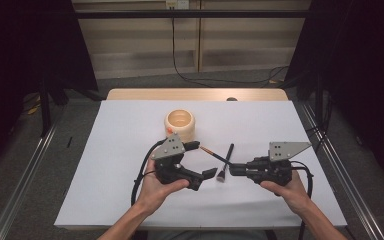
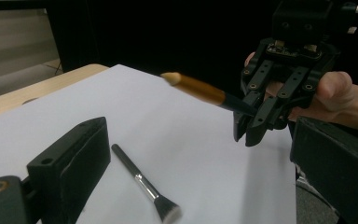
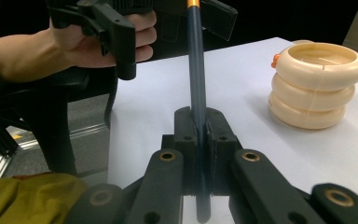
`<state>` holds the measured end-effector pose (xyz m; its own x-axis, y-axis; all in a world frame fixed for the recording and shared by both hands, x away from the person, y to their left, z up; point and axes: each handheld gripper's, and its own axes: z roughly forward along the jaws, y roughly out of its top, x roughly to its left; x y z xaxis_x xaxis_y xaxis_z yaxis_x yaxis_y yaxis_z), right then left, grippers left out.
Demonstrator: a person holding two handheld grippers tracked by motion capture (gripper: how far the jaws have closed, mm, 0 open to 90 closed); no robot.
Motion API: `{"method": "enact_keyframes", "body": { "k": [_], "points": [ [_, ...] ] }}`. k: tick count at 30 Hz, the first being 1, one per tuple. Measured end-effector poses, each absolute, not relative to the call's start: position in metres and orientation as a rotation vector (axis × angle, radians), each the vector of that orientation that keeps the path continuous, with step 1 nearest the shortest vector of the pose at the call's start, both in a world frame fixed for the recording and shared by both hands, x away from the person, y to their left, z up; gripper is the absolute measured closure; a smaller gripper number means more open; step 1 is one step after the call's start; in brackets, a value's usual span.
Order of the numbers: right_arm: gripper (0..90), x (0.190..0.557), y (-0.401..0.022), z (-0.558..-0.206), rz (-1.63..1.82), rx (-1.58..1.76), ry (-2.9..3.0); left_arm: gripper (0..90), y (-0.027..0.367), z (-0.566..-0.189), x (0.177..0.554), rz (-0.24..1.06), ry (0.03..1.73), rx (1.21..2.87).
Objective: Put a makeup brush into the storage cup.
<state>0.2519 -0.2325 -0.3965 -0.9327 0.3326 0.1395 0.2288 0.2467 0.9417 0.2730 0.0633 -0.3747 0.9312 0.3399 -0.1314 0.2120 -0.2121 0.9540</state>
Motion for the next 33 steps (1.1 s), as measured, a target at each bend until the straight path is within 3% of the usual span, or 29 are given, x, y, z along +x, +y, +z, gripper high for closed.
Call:
{"method": "enact_keyframes", "body": {
  "k": [5,18,23,27,33],
  "points": [
    [84.9,0.252,-0.233,-0.396,1.791,0.546,2.405,8.3,0.055,-0.377,0.272,0.095,0.396,1.788],
    [84.9,0.252,-0.233,-0.401,1.788,0.554,2.414,46.6,0.063,-0.374,0.273,0.068,0.427,1.734],
    [84.9,0.253,-0.23,-0.404,1.771,0.554,2.429,57.0,0.064,-0.377,0.273,0.043,0.413,1.737],
    [84.8,0.253,-0.23,-0.405,1.774,0.55,2.432,63.4,0.065,-0.376,0.274,0.03,0.415,1.731],
    [84.8,0.253,-0.228,-0.408,1.77,0.543,2.451,65.4,0.065,-0.377,0.275,-0.008,0.41,1.723]
  ]
}}
